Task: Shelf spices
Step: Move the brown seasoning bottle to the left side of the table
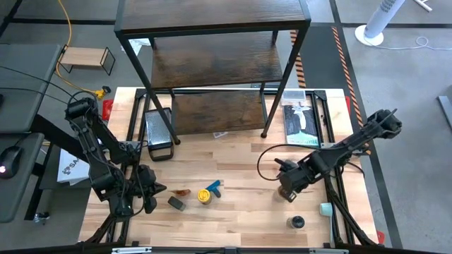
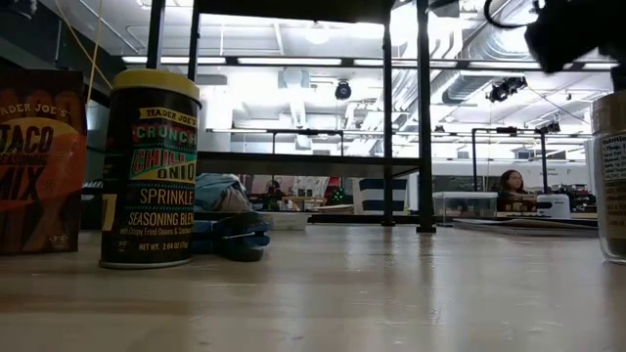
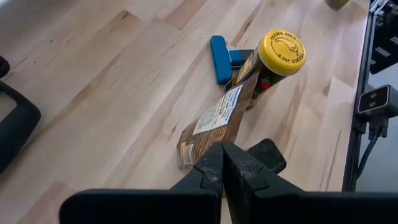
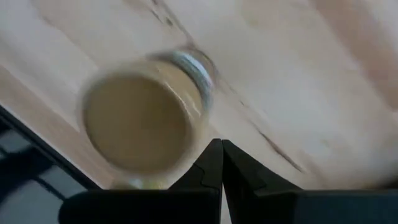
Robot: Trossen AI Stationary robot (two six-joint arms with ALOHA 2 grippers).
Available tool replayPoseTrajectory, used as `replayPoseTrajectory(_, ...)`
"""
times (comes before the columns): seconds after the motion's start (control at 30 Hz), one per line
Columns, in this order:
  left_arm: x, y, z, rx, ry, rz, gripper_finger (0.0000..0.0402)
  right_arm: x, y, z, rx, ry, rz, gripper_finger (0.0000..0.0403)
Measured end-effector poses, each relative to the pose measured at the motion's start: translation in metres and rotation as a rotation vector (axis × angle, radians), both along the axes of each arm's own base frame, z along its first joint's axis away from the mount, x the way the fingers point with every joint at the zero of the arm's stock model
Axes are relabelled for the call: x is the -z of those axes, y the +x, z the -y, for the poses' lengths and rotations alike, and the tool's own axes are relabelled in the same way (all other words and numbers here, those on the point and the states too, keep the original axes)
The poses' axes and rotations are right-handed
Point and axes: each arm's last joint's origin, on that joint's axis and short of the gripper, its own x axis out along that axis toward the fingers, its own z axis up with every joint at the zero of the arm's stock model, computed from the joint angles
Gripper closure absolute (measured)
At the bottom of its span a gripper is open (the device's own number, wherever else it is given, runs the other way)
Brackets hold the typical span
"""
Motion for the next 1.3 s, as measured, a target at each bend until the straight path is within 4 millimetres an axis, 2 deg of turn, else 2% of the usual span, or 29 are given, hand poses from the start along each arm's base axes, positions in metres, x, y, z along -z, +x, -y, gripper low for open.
replayPoseTrajectory(0.1, 0.0, 0.0, 0.0, -0.01, -0.011, 0.002, 0.0401, 0.012, 0.009, -0.003, 0.07, 0.054, 0.112, 0.0403)
replayPoseTrajectory(0.3, 0.0, 0.0, 0.0, -0.015, -0.023, -0.006, 0.0401, 0.019, 0.039, -0.008, 0.171, 0.144, 0.373, 0.0403)
replayPoseTrajectory(0.47, 0.0, 0.0, 0.0, -0.016, -0.022, -0.002, 0.0401, 0.015, 0.073, -0.007, 0.121, 0.22, 0.595, 0.0403)
replayPoseTrajectory(0.53, 0.0, 0.0, 0.0, -0.014, -0.025, -0.006, 0.0401, 0.009, 0.073, -0.004, 0.09, 0.181, 0.538, 0.0403)
replayPoseTrajectory(0.63, 0.0, 0.0, 0.001, -0.01, -0.033, -0.021, 0.0401, 0.001, 0.058, -0.005, 0.016, 0.078, 0.33, 0.0403)
replayPoseTrajectory(0.73, 0.001, -0.001, 0.001, -0.007, -0.039, -0.031, 0.0401, -0.007, 0.044, -0.011, -0.017, 0.021, 0.194, 0.0403)
replayPoseTrajectory(0.83, 0.001, -0.001, 0.001, -0.004, -0.042, -0.039, 0.0401, -0.001, 0.038, -0.024, 0.011, 0.051, 0.171, 0.0403)
replayPoseTrajectory(0.93, 0.001, -0.001, 0.001, -0.014, -0.053, -0.039, 0.0401, 0.018, 0.039, -0.042, 0.036, 0.073, 0.147, 0.0403)
replayPoseTrajectory(1.13, 0.001, -0.001, 0.001, -0.018, -0.068, -0.051, 0.0401, 0.055, 0.064, -0.068, 0.031, 0.137, 0.189, 0.0403)
replayPoseTrajectory(1.3, 0.002, -0.002, 0.002, -0.008, -0.08, -0.084, 0.0401, 0.063, 0.106, -0.07, 0.009, 0.119, 0.335, 0.0403)
